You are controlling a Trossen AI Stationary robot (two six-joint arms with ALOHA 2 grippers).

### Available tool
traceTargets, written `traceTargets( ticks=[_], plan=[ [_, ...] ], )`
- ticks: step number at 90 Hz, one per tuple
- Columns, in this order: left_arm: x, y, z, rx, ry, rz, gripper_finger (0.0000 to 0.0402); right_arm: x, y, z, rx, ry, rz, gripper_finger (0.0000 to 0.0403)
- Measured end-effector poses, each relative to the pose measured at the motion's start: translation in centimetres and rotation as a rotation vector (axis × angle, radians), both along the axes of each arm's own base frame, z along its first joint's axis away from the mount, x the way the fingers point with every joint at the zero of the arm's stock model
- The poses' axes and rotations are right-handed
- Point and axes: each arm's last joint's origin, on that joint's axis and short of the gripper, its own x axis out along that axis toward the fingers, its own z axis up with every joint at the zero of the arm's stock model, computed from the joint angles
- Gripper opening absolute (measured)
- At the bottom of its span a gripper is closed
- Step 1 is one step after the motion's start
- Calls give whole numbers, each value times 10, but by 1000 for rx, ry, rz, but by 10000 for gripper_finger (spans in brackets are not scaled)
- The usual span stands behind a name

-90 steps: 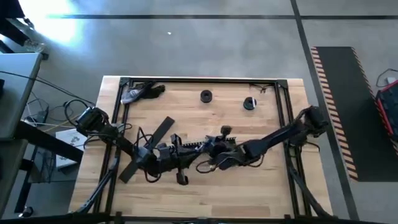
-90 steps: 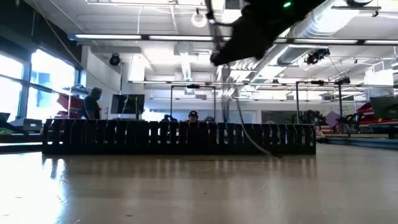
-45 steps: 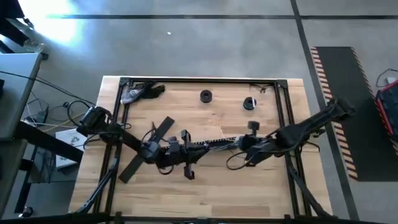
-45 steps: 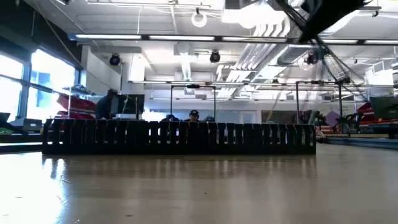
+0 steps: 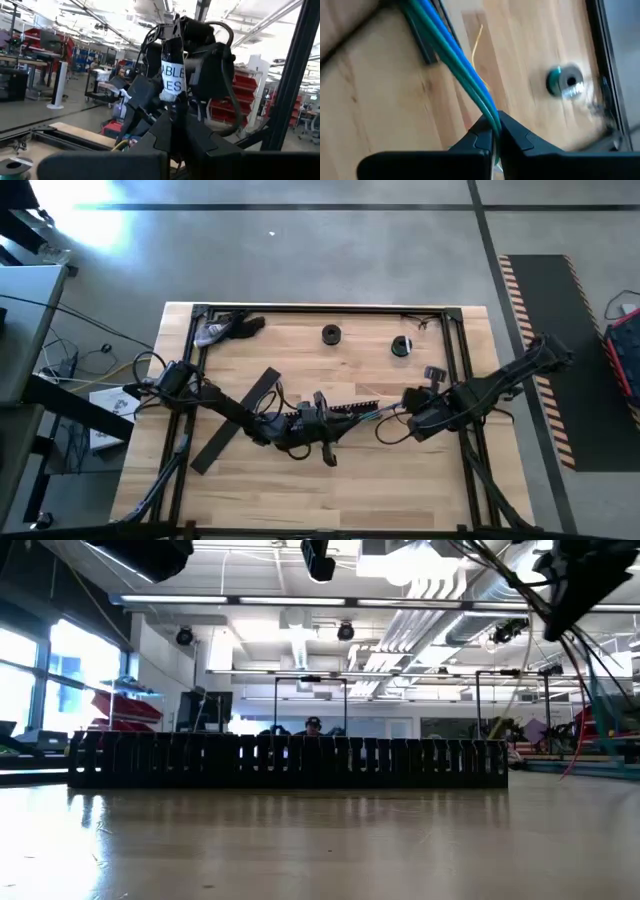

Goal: Ziptie cables
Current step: Put the zip-tied cables into the black cable duct

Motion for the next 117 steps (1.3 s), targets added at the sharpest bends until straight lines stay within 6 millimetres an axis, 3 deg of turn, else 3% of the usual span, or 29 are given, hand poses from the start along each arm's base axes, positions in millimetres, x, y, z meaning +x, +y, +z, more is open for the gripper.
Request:
traceTargets(
  ticks=[23, 37, 48, 71, 89, 105, 117],
  plan=[
    [1, 3, 2, 0, -19, -9, 5, -6, 1, 8, 55, 84, -98, 1],
    [-2, 2, 8, -10, -59, -26, 5, -3, 6, 20, 65, 49, 10, 1],
    [-2, 1, 8, -1, -60, -46, 5, -1, 7, 18, 83, 54, 42, 1],
    [-1, 1, 5, -9, -44, -66, 5, 3, 13, -4, 160, 42, 72, 1],
    [-4, -9, 4, -12, -29, -66, 5, 15, 19, -37, 188, -57, 198, 0],
    [-12, -27, -10, 67, 156, 129, 5, 14, 18, -67, 191, -113, 197, 0],
    [-15, -30, -12, 109, 204, 229, 5, 12, 14, -80, 133, -156, 148, 0]
  ],
)
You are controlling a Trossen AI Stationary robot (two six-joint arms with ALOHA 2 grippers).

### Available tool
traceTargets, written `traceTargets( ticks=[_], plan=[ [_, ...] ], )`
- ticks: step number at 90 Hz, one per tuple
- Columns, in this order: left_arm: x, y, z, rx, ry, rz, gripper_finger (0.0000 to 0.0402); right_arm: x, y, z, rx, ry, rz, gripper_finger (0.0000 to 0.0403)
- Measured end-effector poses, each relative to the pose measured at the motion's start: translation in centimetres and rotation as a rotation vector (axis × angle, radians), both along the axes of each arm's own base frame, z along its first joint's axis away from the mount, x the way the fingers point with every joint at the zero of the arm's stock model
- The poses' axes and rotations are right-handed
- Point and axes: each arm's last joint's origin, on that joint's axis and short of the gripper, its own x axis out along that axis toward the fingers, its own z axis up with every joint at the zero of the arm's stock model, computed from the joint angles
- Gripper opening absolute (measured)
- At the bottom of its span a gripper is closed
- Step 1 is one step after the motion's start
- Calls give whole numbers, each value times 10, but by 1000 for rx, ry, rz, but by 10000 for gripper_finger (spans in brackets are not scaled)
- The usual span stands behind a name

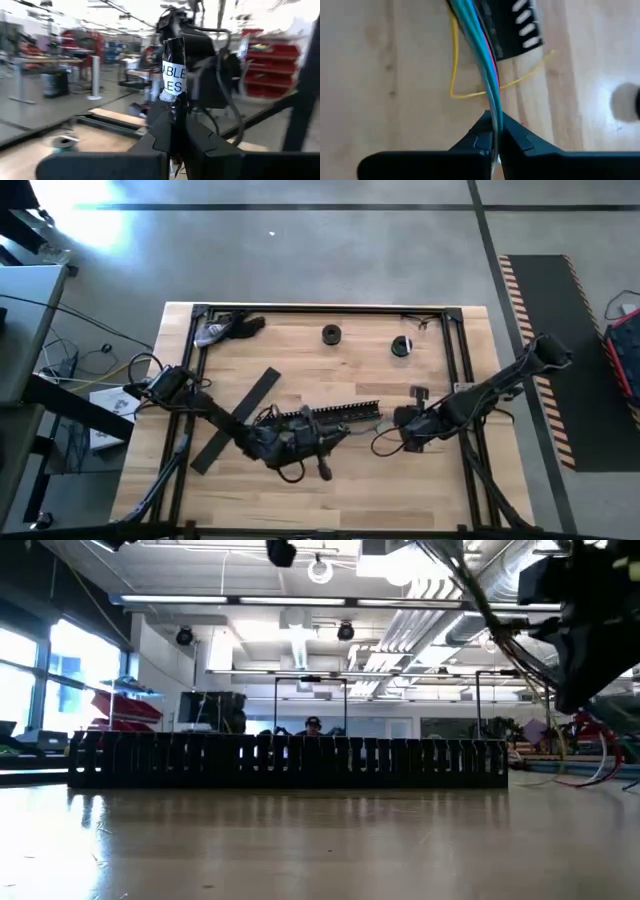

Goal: Ziptie cables
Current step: Put the zip-tied cables into the black cable duct

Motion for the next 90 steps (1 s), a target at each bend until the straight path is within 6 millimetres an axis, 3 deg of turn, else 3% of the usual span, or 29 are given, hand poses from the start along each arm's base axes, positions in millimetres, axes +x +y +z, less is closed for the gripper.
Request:
traceTargets(
  ticks=[34, 49, 73, 90],
  plan=[
    [11, 27, -1, 134, 76, 129, 5, 1, -3, 1, -93, -66, -56, 0],
    [10, 37, -14, 207, 147, 138, 5, 1, -3, 1, -92, -70, -58, 0],
    [2, 70, -43, 227, 256, 255, 5, 1, -2, 1, -43, -69, -92, 0],
    [-4, 74, -50, 263, 324, 368, 5, -3, 5, 0, -6, -70, -92, 0]
  ],
)
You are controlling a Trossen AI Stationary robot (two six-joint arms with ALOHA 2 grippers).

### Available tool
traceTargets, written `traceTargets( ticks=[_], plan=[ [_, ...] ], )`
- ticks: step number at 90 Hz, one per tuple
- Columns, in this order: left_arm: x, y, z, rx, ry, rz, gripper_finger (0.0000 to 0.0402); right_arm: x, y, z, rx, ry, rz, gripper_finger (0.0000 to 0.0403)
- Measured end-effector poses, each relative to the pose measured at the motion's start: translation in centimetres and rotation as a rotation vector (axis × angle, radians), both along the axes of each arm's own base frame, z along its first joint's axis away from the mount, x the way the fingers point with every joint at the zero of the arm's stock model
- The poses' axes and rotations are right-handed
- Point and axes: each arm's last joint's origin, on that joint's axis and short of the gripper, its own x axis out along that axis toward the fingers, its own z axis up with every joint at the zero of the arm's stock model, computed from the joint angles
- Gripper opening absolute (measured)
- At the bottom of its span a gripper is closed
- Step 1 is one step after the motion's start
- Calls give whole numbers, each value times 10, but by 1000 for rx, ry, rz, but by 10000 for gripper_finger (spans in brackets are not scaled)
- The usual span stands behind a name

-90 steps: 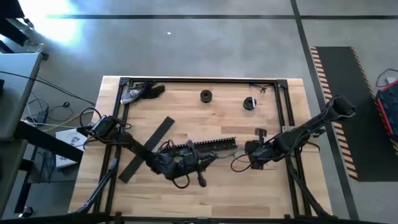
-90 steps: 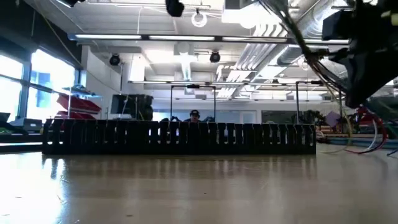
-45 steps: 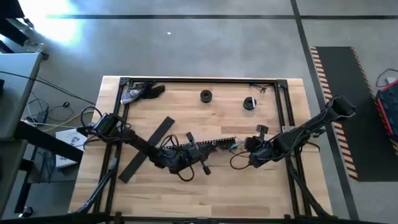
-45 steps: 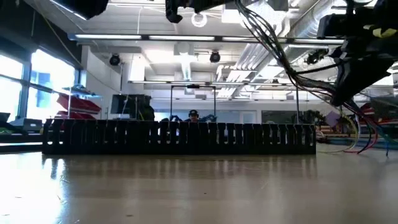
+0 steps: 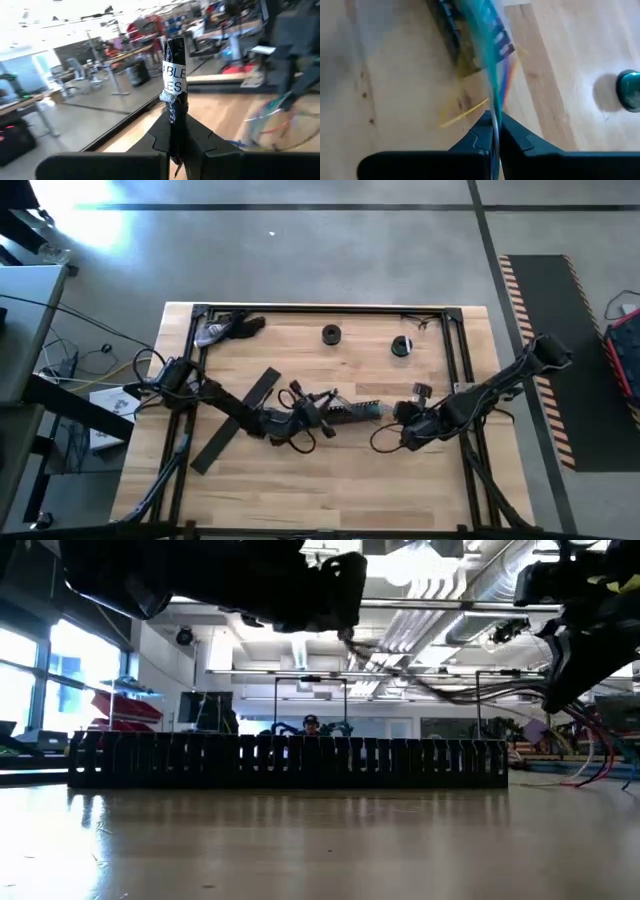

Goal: Ziptie cables
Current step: Put the zip-tied cables into the black cable duct

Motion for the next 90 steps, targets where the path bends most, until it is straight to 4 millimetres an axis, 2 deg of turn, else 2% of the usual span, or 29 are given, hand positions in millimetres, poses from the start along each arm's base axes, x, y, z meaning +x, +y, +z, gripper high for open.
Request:
traceTargets(
  ticks=[31, 55, 67, 90],
  plan=[
    [-5, -12, -5, 34, 74, 27, 5, -17, 12, -1, -12, 28, -38, 0],
    [-10, -14, -23, 26, 182, 100, 5, -23, 16, -1, 17, 38, -64, 8],
    [-13, -14, -27, 42, 205, 164, 5, -22, 16, -1, -1, 18, -71, 44],
    [-18, -24, -26, 56, 206, 165, 5, -18, 9, 1, -108, -70, -102, 153]
  ],
)
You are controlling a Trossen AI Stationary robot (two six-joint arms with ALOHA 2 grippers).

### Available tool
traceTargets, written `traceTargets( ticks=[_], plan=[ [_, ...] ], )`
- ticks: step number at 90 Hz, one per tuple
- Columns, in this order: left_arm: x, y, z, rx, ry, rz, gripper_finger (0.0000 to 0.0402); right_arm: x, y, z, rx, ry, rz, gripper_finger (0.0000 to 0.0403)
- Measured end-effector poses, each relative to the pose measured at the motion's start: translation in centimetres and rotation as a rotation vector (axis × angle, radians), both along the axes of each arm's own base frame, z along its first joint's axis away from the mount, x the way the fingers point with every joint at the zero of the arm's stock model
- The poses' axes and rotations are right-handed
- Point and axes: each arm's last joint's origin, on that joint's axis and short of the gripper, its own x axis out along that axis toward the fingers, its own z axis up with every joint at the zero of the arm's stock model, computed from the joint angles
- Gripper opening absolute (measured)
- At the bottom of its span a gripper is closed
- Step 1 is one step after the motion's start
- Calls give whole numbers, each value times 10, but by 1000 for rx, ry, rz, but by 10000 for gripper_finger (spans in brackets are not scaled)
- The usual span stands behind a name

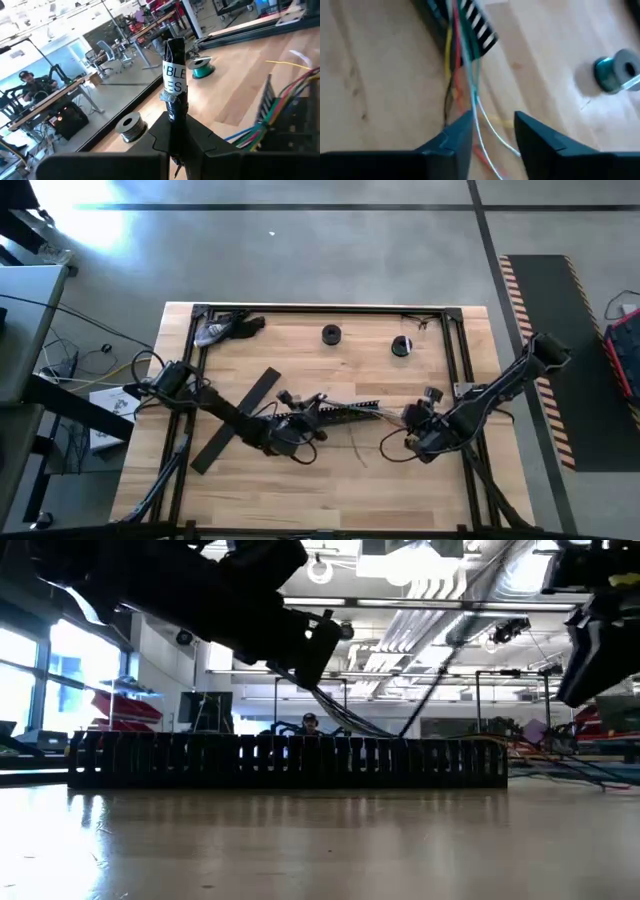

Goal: Ziptie cables
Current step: Put the zip-tied cables into the black cable duct

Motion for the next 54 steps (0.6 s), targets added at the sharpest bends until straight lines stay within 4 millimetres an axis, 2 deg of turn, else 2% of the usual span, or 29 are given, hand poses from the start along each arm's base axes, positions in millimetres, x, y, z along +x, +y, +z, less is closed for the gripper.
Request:
traceTargets(
  ticks=[12, 24, 48, 54],
  plan=[
    [-5, -7, 1, 27, -6, 57, 5, 3, -3, 0, 2, -31, -41, 187],
    [-10, -18, 10, 8, -72, 89, 5, 7, -1, 1, 28, -65, -39, 196],
    [-18, -35, 53, -39, -167, 101, 5, 15, 4, 2, 66, -130, -2, 197],
    [-19, -35, 63, -51, -185, 98, 5, 20, 9, 3, 109, -141, 66, 197]
  ],
)
